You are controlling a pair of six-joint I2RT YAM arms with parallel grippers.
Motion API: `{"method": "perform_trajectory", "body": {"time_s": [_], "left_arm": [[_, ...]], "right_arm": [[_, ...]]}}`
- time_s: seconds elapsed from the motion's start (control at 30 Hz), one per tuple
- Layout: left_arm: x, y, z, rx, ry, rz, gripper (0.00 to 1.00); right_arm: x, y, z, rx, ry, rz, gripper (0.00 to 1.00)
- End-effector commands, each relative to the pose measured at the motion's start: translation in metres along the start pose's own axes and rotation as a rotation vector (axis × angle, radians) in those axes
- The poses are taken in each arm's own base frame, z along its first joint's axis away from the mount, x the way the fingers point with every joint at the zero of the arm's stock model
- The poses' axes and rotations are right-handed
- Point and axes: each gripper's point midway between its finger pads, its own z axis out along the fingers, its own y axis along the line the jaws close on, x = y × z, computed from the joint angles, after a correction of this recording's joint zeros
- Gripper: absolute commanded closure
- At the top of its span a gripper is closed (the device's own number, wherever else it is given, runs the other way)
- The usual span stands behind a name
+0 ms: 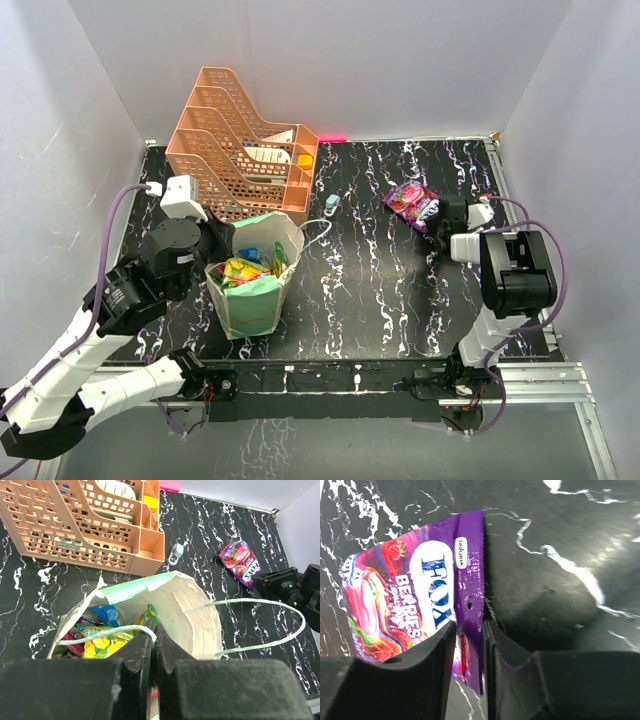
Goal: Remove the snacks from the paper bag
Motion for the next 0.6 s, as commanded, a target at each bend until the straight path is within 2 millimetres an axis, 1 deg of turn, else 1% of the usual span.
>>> {"method": "perform_trajectory", "body": {"time_s": [0.0,0.1,0.17,0.2,0.23,0.3,0.33,0.37,0.4,0.47,0.57], "left_arm": [[-0.007,-0.011,-0.001,0.046,-0.017,-0.038,1.0],[-0.006,-0.012,-0.003,0.061,-0.014,-0.051,1.0],[-0.005,-0.012,-0.004,0.066,-0.011,-0.06,1.0],[-0.004,-0.012,-0.004,0.068,-0.01,-0.062,1.0],[-0.003,-0.012,-0.005,0.07,-0.011,-0.067,1.0],[-0.002,-0.011,-0.005,0.071,-0.012,-0.073,1.0],[-0.002,-0.01,-0.005,0.07,-0.011,-0.073,1.0],[-0.002,-0.01,-0.006,0.068,-0.012,-0.074,1.0],[-0.002,-0.008,-0.006,0.062,-0.012,-0.071,1.0],[-0.001,-0.005,-0.006,0.045,-0.01,-0.061,1.0],[0.0,-0.001,-0.006,0.032,-0.013,-0.054,1.0]], "right_arm": [[-0.016,-0.014,-0.016,-0.036,-0.01,-0.009,0.65],[-0.018,-0.025,-0.03,-0.04,0.01,-0.045,0.57],[-0.015,-0.033,-0.042,-0.032,0.03,-0.104,0.54],[-0.011,-0.038,-0.05,-0.038,0.053,-0.143,0.53],[-0.008,-0.037,-0.058,-0.062,0.076,-0.181,0.52],[0.008,-0.042,-0.077,-0.108,0.166,-0.273,0.49],[0.017,-0.04,-0.087,-0.148,0.218,-0.306,0.48],[0.029,-0.037,-0.1,-0.214,0.287,-0.345,0.47],[0.04,-0.029,-0.114,-0.298,0.347,-0.378,0.45],[0.054,-0.016,-0.141,-0.431,0.441,-0.415,0.43],[0.054,0.012,-0.178,-0.561,0.483,-0.487,0.41]]}}
